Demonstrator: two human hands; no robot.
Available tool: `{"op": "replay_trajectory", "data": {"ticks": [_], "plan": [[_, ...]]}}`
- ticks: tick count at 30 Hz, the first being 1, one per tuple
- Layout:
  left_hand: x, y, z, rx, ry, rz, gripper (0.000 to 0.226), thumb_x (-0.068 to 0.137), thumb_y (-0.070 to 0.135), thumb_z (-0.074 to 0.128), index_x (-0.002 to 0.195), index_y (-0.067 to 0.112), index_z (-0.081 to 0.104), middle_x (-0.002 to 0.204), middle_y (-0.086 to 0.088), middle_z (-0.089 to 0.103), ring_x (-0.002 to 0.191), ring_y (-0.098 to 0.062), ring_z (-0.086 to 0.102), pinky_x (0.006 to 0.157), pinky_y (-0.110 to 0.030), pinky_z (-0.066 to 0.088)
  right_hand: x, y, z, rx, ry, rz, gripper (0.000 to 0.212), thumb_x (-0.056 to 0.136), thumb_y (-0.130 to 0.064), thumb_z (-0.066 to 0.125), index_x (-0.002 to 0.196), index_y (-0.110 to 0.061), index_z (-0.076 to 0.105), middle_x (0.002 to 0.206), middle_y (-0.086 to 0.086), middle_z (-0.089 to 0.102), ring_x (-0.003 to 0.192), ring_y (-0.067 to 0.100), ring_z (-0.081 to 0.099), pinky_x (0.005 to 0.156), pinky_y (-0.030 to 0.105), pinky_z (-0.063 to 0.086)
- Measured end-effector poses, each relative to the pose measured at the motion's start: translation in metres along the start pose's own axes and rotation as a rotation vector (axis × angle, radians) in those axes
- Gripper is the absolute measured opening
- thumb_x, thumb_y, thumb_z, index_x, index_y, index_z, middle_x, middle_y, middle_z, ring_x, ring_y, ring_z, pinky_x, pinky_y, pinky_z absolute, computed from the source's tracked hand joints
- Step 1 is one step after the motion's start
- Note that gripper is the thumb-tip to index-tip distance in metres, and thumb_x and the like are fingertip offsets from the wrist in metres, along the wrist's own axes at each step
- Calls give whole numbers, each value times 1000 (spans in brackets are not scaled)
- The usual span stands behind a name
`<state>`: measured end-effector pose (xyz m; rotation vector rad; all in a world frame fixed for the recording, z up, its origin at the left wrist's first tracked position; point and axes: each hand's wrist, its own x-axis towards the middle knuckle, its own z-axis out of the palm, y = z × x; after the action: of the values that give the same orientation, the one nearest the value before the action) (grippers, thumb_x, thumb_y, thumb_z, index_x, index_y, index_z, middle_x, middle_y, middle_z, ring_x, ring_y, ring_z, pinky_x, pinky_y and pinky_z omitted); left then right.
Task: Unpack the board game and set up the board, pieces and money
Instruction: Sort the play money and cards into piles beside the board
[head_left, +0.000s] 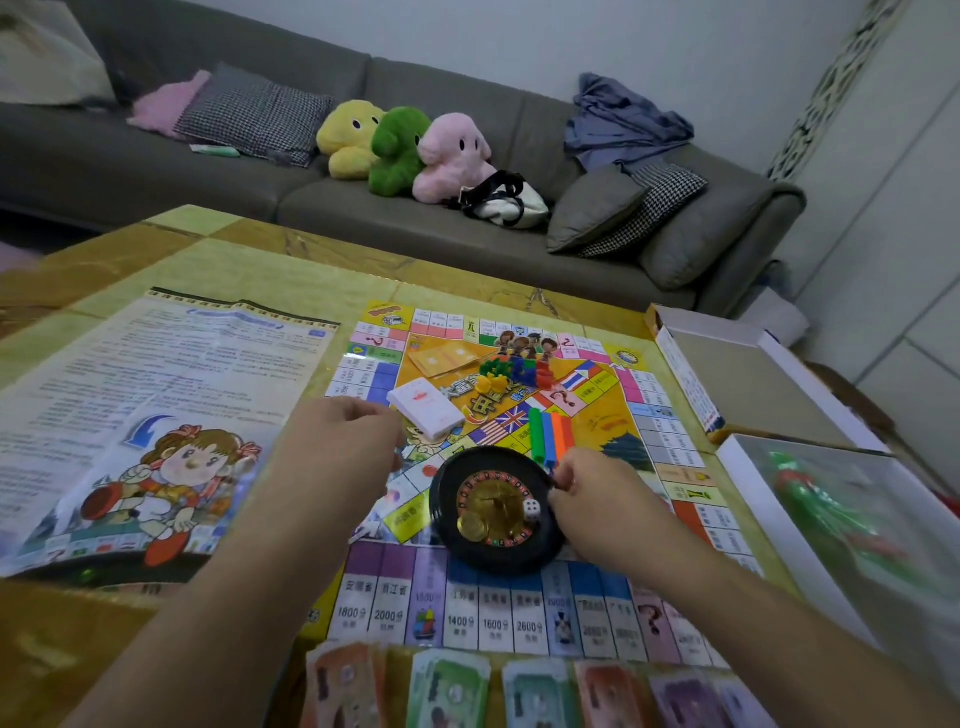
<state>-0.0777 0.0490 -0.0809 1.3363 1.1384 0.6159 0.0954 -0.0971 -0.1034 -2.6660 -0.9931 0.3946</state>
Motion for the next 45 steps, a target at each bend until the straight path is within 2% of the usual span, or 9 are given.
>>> {"op": "replay_trajectory", "data": {"ticks": [5,9,13,17,22,27,33,43,45], "plan": [[-7,-4,14,70,-83,58,16,95,7,60,87,13,73,85,-10,74,76,-24,73,66,-33,50,-6,17,-4,-72,55,19,8,99,-24,57,92,-20,57,83,3,66,75,22,67,70,47,62],[-12,-9,27,163,-119,92,18,93,9,61,84,18,73,82,-7,74,79,-29,71,63,-33,50,-14,24,-4,-184,136,-47,9,100,-26,56,103,-18,53,89,1,63,75,20,65,62,37,57],[-24,-15,42,508,-176,298,14,94,17,61,91,27,70,90,8,71,74,-8,63,55,-23,43,-23,27,-7,-201,165,-92,11,98,-24,57,107,-25,51,95,-4,61,83,18,63,71,39,58],[-34,-27,63,839,-146,511,12,95,38,64,98,29,71,101,8,58,94,-12,59,74,-30,52,-28,29,-8,-24,118,-190,17,95,-35,66,111,-34,60,111,-15,52,100,9,56,89,40,56],[-38,-35,81,1076,-133,497,32,92,50,67,108,23,69,109,0,50,107,-22,53,85,-41,56,-28,31,2,48,90,-188,23,92,-41,77,111,-32,66,119,-13,49,110,9,54,92,34,54],[-39,-33,86,1082,-111,445,20,90,39,72,99,22,69,109,0,51,106,-22,54,83,-42,58,-27,29,5,25,134,-174,13,96,-35,72,107,-32,66,119,-11,51,105,9,50,78,30,34],[-34,-37,86,1034,-134,405,25,88,39,78,101,20,68,110,-1,49,102,-23,56,83,-41,57,-33,25,3,100,156,-206,28,92,-18,74,111,-29,56,118,-9,47,105,12,54,86,36,57],[-30,-30,74,742,-138,413,18,88,30,79,81,29,63,84,10,66,77,-7,62,60,-26,47,-38,27,0,148,164,-183,30,93,-5,66,109,-29,60,116,-11,50,106,9,53,88,35,57],[-30,-27,71,646,-155,411,17,89,28,79,81,29,64,82,9,69,73,-7,66,58,-25,47,-35,30,-1,159,174,-195,23,96,-13,67,110,-30,62,115,-13,49,106,8,52,87,34,55]]}}
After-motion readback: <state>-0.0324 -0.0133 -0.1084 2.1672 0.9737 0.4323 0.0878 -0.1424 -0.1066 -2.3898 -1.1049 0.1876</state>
